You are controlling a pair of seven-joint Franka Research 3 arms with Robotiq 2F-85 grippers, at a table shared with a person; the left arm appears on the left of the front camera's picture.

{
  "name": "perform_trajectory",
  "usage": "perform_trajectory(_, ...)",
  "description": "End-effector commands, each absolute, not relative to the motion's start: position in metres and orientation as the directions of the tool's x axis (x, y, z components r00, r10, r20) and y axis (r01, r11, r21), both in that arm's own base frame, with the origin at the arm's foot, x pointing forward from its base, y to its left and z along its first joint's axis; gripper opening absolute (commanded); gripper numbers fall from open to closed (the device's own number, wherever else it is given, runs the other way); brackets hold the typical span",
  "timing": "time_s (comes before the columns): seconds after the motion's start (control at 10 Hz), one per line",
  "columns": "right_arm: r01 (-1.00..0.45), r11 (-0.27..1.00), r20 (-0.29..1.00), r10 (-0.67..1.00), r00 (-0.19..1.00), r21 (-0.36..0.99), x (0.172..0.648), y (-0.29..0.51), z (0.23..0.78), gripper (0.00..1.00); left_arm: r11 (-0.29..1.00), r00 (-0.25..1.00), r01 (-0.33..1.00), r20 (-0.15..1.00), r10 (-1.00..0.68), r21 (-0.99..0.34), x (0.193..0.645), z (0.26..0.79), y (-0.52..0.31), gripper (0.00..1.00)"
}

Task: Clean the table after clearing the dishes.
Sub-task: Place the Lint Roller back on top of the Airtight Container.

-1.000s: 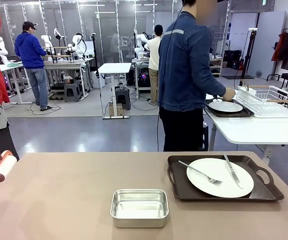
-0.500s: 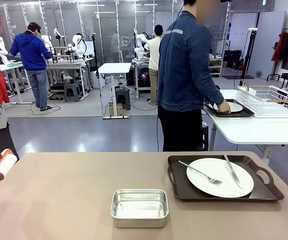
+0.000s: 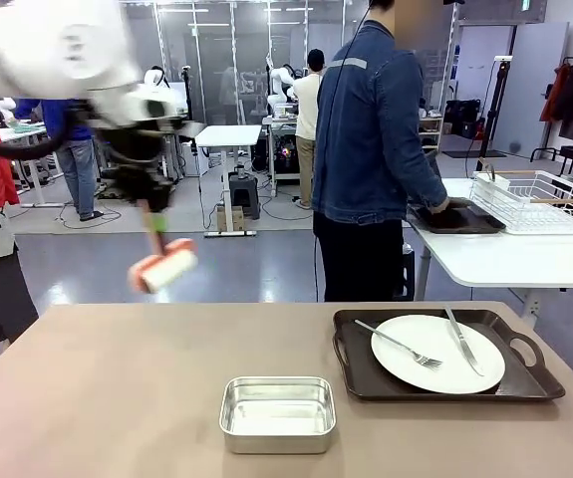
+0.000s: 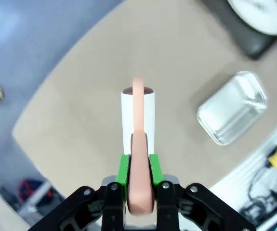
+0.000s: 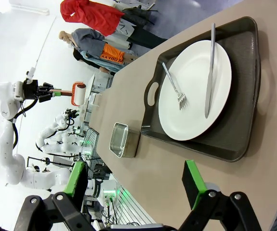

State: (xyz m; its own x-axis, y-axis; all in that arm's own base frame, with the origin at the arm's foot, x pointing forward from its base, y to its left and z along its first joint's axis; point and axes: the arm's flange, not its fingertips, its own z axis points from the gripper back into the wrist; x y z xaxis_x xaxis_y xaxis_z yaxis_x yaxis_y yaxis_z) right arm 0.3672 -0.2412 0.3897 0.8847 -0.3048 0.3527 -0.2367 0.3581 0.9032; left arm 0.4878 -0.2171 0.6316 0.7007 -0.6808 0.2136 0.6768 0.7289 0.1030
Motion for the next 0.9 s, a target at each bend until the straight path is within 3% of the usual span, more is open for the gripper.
perform_trajectory(0.0,-0.244,0.354,0.360,-0.311,0.880,0.903,0.366,-0.240,0.393,1.00,0.317,0.302,0.931,0.107,-0.947,0.181,0.496,0.620,-0.252,0.21)
perform_trajectory(0.3,-0.244,0.354,0.360,-0.311,0.880,0.903,0.366,-0.240,0.393,1.00,-0.014,-0.017,0.999,0.086,-0.996,0.033,0.447,0.589,-0.312,0.21)
perform_trajectory(0.5,-0.244,0.354,0.360,-0.311,0.880,0.903,0.366,-0.240,0.393,1.00,-0.084,-0.081,0.995,0.056,-0.995,-0.062,0.420,0.565,-0.327,0.21)
perform_trajectory(0.7,-0.244,0.354,0.360,-0.311,0.880,0.903,0.366,-0.240,0.393,1.00,-0.038,-0.036,0.999,0.077,-0.996,-0.026,0.413,0.566,-0.322,0.21)
perform_trajectory(0.8,-0.244,0.354,0.360,-0.311,0.880,0.903,0.366,-0.240,0.393,1.00,-0.090,-0.086,0.994,0.067,-0.994,-0.057,0.424,0.557,-0.342,0.21)
